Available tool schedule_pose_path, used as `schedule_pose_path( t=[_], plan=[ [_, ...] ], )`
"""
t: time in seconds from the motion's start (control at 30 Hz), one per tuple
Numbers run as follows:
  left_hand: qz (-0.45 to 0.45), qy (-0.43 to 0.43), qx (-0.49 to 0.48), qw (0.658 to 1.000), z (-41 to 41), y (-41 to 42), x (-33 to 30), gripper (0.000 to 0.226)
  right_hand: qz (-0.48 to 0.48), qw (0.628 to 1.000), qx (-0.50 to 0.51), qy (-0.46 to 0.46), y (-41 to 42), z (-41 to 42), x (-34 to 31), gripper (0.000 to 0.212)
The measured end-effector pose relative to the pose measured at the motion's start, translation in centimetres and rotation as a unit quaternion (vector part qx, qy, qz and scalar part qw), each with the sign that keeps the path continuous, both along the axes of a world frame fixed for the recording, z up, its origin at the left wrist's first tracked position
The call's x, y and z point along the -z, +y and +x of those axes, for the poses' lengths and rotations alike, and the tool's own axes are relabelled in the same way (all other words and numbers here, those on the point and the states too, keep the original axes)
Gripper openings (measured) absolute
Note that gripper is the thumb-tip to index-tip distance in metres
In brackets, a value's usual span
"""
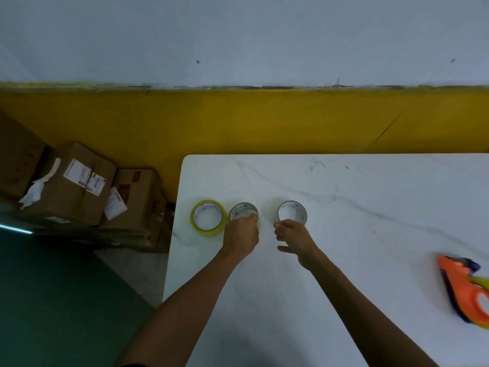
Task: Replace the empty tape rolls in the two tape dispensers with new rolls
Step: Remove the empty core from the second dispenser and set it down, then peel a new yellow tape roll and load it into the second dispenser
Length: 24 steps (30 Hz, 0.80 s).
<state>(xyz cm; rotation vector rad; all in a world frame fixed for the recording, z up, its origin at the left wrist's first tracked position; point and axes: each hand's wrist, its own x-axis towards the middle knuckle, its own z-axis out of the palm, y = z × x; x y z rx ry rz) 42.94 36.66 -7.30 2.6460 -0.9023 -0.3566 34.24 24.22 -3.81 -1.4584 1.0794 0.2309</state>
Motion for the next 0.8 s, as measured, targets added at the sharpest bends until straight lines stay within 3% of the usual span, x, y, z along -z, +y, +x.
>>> schedule_pose_path(
  t=[0.27,0.43,0.8],
  plan=[
    [0.000,-0.005,0.020,1.000,-0.3,0.2,0.9,0.015,0.001,1.000,0.006,0.005,-0.4,-1.5,1.0,0.019],
    [-0.025,-0.037,-0.044,0.998,1.2,2.5,0.1,0.022,0.014,1.000,-0.002,0.003,-0.2,-1.6,1.0,0.020],
    [0.091,-0.028,-0.050,0.994,2.1,7.4,2.3,0.035,0.036,0.999,-0.030,0.000,0.9,-1.6,1.2,0.018]
  ],
)
